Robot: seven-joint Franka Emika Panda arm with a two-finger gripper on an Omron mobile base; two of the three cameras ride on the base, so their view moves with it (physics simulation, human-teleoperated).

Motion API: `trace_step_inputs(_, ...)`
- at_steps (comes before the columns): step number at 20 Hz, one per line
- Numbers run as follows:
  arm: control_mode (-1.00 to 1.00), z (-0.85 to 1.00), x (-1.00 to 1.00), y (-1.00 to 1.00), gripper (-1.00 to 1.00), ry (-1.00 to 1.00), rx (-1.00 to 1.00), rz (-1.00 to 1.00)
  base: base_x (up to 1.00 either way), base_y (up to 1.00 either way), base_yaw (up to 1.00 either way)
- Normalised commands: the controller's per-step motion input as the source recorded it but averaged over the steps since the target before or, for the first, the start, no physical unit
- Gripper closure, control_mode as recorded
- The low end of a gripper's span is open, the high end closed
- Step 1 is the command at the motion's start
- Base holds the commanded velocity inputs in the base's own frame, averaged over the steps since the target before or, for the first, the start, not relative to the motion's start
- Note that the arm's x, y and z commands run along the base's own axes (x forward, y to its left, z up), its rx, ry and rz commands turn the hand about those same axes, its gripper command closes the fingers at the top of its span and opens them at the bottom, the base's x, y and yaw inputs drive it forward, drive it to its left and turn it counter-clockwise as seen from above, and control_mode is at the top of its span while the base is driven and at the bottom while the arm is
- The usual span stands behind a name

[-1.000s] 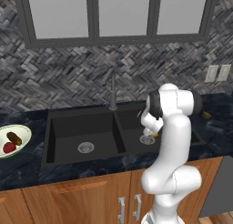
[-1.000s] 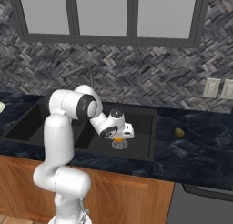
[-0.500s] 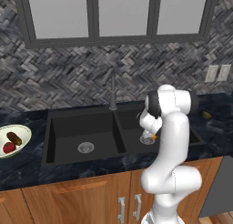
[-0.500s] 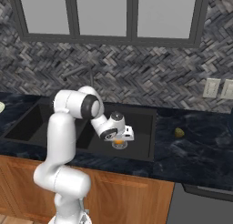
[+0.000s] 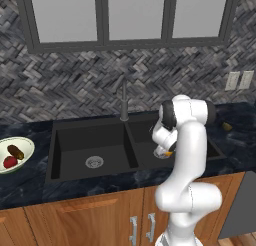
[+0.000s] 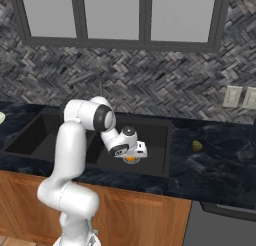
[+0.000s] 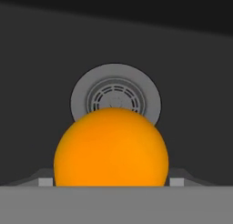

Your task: There is a mixed pile of frozen fruits and vegetables on the counter. Locate all the frozen vegetables and place the items in a bowl on the counter. Take all the frozen fruits and defrost them in a running sink.

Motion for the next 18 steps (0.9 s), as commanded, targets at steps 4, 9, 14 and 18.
trace_step_inputs(4, -1.0, -0.15, 0.01, 0.0, -1.0, 0.0, 0.0, 0.0, 0.0, 0.0, 0.0)
trace_step_inputs(9, -1.0, -0.05, 0.0, -0.03, -1.0, 0.0, 0.0, 0.0, 0.0, 0.0, 0.0)
trace_step_inputs(14, -1.0, 0.1, 0.08, 0.0, -1.0, 0.0, 0.0, 0.0, 0.0, 0.0, 0.0)
trace_step_inputs(18, -1.0, 0.33, 0.15, 0.0, -1.0, 0.0, 0.0, 0.02, 0.0, 0.0, 0.0)
